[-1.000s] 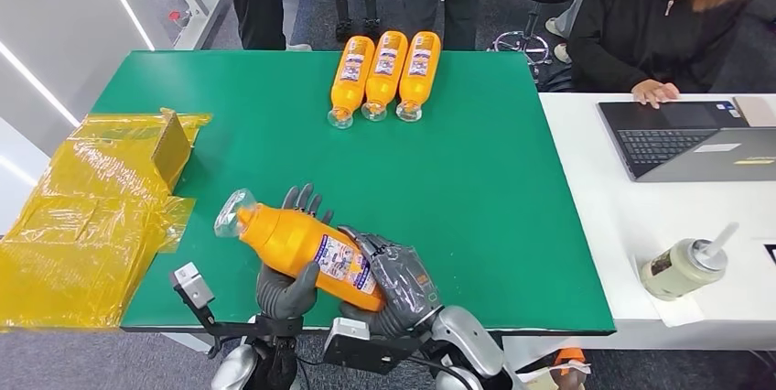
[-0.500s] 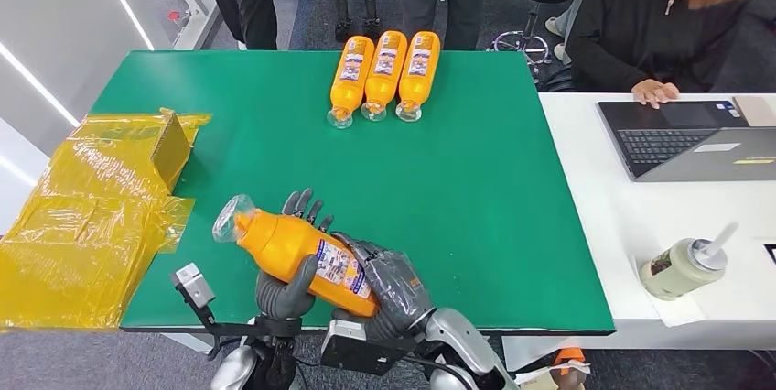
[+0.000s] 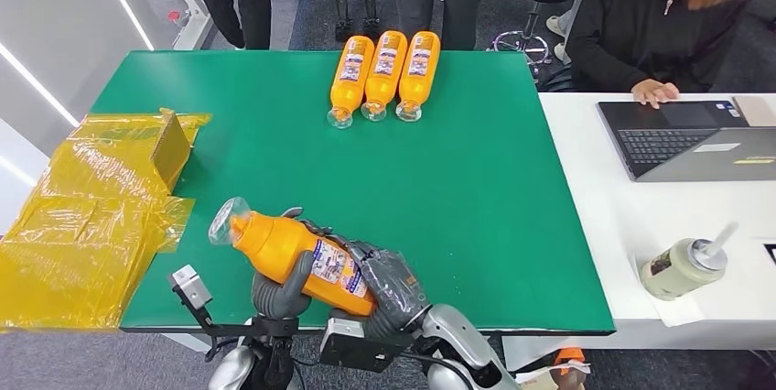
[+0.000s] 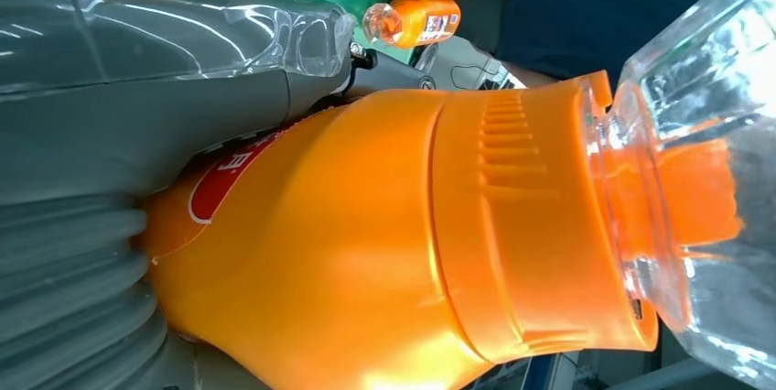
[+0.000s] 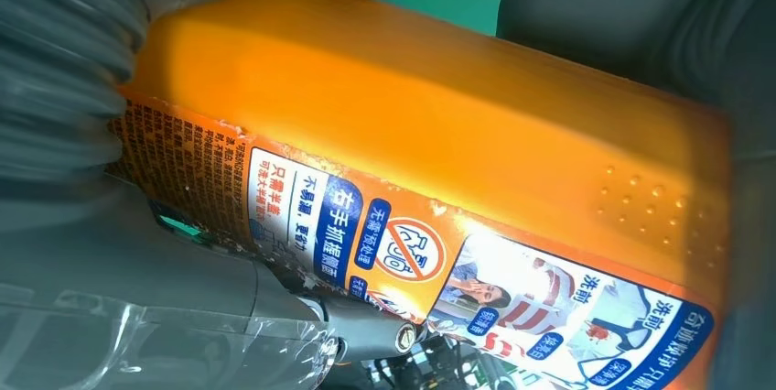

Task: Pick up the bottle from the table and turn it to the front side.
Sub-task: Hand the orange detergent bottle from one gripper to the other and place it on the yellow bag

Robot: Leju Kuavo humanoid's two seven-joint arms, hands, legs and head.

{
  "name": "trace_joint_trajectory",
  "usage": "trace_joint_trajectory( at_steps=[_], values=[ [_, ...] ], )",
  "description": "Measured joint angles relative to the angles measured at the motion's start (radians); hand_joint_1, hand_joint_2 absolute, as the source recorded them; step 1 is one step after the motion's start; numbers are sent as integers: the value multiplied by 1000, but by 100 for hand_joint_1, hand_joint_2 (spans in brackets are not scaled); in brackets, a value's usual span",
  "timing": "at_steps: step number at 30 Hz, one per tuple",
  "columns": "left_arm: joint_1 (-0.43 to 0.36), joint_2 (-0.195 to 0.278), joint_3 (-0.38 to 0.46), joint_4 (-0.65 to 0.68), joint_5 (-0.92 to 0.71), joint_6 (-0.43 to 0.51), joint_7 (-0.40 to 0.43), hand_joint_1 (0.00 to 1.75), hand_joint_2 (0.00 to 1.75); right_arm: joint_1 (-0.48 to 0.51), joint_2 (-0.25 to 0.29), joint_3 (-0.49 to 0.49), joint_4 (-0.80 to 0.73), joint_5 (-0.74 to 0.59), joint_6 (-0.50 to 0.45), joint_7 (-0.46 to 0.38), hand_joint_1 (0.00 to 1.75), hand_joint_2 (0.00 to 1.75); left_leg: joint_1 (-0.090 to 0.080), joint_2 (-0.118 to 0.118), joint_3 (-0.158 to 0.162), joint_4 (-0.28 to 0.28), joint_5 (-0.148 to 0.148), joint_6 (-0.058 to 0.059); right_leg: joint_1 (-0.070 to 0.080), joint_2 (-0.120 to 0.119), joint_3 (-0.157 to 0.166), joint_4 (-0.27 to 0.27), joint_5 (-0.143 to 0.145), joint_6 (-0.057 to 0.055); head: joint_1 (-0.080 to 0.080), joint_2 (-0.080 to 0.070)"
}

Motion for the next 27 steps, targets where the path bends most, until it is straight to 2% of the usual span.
trace_joint_trajectory(
  at_steps=[2,3,6,7,16,20,23,27],
  values=[
    [0,0,2,0,0,0,0,175,175,-2,0,1,2,0,0,0,172,175,0,0,0,0,0,0,0,0,0,0,0,0,0,0],
    [0,0,3,0,0,0,0,175,175,-3,0,2,3,-1,0,0,138,175,0,0,0,0,0,0,0,0,0,0,0,0,0,0],
    [1,0,5,0,-2,0,-3,175,175,-9,0,7,9,-12,1,-1,9,175,0,0,0,0,0,0,0,0,0,0,0,0,0,0],
    [2,0,6,0,-3,0,-4,175,175,-11,0,9,11,-16,1,-1,0,175,0,0,0,0,0,0,0,0,0,0,0,0,0,0],
    [8,0,10,0,-4,0,-6,175,175,-10,0,15,22,-36,-17,3,0,175,0,0,0,0,0,0,0,0,0,0,0,0,0,0],
    [8,2,11,0,1,-7,-10,175,175,-1,-11,11,-1,-82,9,-37,0,175,0,0,0,0,0,0,0,0,0,0,0,0,0,0],
    [4,3,11,0,3,-21,-15,175,175,24,-27,-7,-70,-130,29,-70,0,175,0,0,0,0,0,0,0,0,-1,0,0,0,0,0],
    [-9,-1,10,2,11,-26,2,175,175,99,-39,-67,-260,-191,-20,-126,0,175,0,0,-1,0,0,0,0,0,-2,0,0,0,0,0]
  ],
)
